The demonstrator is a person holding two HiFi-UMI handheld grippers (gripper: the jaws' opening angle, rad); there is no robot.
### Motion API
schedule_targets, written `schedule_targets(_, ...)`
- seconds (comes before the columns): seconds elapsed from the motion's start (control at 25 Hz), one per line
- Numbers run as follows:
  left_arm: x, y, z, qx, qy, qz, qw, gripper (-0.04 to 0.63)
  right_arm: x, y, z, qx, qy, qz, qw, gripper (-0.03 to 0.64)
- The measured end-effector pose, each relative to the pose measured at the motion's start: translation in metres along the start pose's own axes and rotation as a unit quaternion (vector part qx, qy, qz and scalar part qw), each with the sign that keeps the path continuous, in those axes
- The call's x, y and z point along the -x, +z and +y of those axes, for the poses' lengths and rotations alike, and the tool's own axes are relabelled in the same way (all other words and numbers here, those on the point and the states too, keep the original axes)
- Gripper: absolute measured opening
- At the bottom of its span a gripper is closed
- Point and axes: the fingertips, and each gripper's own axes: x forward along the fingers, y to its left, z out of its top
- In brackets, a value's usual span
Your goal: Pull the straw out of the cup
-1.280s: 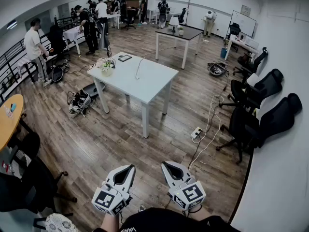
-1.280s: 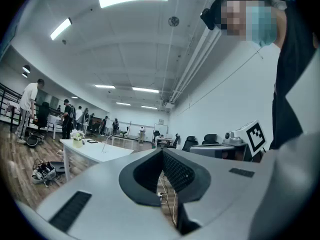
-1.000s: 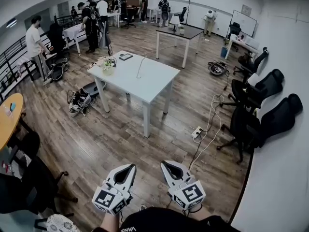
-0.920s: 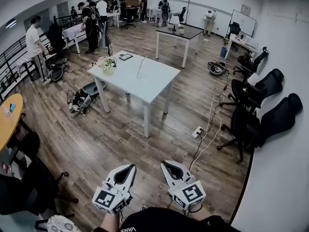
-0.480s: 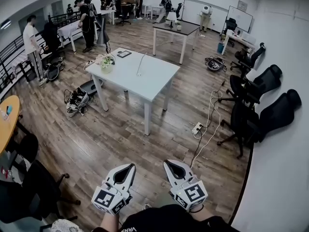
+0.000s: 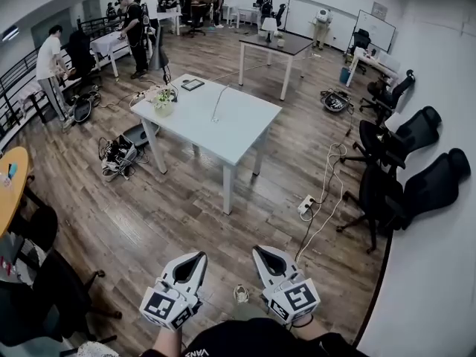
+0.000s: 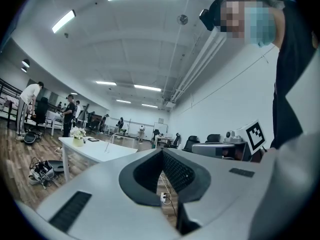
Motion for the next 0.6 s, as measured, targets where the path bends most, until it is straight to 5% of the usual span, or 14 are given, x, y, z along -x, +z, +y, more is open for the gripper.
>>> schedule_targets(0.6, -0.128, 0.010, 0.053, -0.009, 0.035, 0.000, 0.9993, 0.001, -0.090, 0.000, -0.114, -0.001, 0.042, 0.004, 0.999, 0.017)
